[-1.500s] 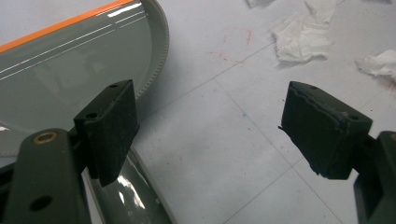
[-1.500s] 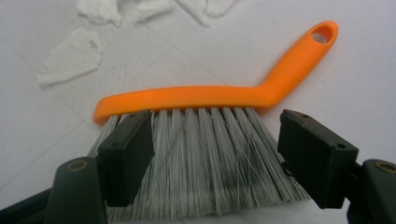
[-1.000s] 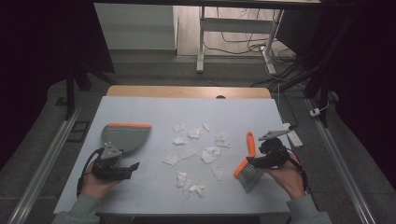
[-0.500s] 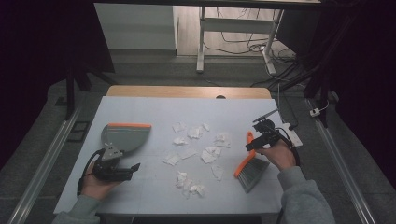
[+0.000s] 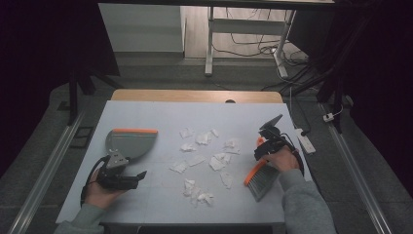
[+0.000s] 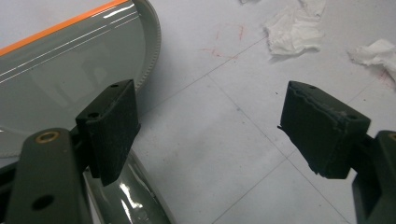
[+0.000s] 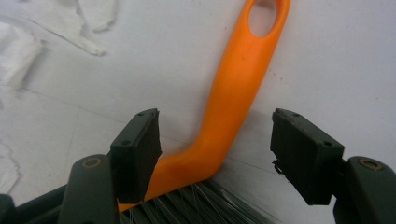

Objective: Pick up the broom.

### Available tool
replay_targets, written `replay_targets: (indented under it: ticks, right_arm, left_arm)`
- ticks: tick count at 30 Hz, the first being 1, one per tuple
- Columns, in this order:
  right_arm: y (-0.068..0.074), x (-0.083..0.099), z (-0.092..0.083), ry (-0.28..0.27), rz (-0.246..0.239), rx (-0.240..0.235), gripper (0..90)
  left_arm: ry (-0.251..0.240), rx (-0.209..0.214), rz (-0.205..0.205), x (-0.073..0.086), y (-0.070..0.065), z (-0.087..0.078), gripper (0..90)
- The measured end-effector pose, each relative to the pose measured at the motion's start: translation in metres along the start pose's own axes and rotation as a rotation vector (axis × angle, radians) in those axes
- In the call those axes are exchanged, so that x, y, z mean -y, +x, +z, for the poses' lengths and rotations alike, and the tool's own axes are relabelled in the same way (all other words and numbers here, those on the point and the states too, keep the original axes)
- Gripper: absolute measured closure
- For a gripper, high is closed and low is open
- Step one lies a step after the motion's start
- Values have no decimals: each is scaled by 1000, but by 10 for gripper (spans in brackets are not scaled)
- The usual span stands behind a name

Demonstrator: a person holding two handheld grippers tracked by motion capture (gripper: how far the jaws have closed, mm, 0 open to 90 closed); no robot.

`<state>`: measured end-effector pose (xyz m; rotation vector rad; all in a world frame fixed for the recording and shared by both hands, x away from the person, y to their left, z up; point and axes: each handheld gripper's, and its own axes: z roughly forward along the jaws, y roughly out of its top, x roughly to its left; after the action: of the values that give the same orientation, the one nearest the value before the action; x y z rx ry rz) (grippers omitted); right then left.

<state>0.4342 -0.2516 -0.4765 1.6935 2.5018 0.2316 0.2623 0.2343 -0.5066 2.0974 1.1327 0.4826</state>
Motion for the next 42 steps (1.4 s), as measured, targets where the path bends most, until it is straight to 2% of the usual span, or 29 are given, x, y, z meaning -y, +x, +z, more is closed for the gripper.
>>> replay_targets:
  ticks: [5,6,10,14,17,20,24,31,33,35,37,39,40,41,42]
  right_arm:
    - [-3,2,6,10,26,11,377]
    - [-4,3,8,20,46,1,388]
    - [-4,5,11,22,64,-2,399]
    - [0,4,10,42,90,6,468]
    - [6,2,12,61,86,57,535]
    - [5,1,11,65,111,63,576]
    - [5,4,10,47,112,64,670]
    - [2,7,10,31,74,50,694]
    - [0,7,9,32,61,35,695]
    - [-5,9,8,41,59,-15,696]
    - [-8,10,6,45,54,-32,696]
    - [-13,12,2,32,50,-70,697]
    - [-17,15,-3,10,47,-106,697]
    - [-17,15,-3,10,47,-106,697]
    - [-20,17,-6,1,44,-125,698]
  left_arm:
    - [5,-3,4,0,0,0,201]
    - [5,-3,5,0,0,1,201]
    - [7,-4,7,0,-1,1,201]
    - [9,-6,10,0,-1,1,201]
    - [5,-8,7,1,0,0,201]
    - [4,-10,7,2,1,-1,201]
    - [6,-12,8,2,2,-1,200]
    - [12,-15,10,2,2,0,199]
    - [15,-17,11,2,2,1,199]
    - [18,-18,13,3,2,2,200]
    - [19,-20,13,3,2,2,200]
    - [19,-20,11,3,3,2,199]
    - [19,-21,12,3,3,2,199]
    - [19,-21,11,3,3,2,199]
    - [18,-21,12,3,3,2,199]
